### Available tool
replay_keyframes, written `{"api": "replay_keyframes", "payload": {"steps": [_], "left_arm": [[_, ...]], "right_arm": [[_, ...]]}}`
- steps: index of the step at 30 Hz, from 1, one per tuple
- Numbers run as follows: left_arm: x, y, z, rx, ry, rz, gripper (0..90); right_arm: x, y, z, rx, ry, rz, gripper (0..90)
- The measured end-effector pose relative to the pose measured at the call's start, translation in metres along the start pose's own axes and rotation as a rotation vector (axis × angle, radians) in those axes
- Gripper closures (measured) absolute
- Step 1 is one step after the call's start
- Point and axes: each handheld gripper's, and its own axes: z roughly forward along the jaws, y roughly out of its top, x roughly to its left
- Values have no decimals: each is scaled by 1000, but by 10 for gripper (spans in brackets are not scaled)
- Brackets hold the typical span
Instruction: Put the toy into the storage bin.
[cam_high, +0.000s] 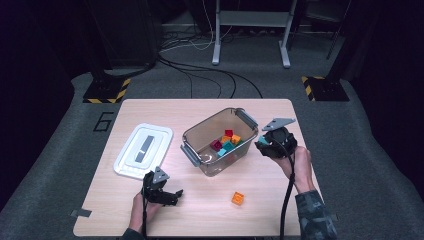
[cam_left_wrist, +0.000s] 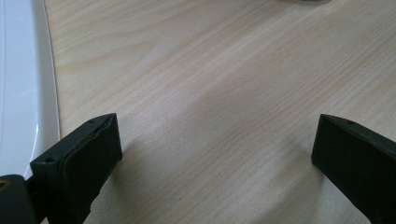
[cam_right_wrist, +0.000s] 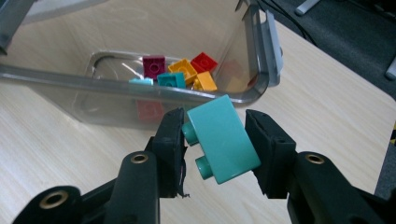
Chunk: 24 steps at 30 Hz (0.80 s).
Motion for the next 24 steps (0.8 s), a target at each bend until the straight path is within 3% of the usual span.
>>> {"api": "replay_keyframes", "payload": {"steps": [13,24], "left_arm": [[0,0,0,-5,-2,-4,14],[0,0,0,-5,-2,-4,14]], "right_arm": [[-8,30,5,-24,-19,-4,582],[-11,51,23,-25,-5,-4,581]]}}
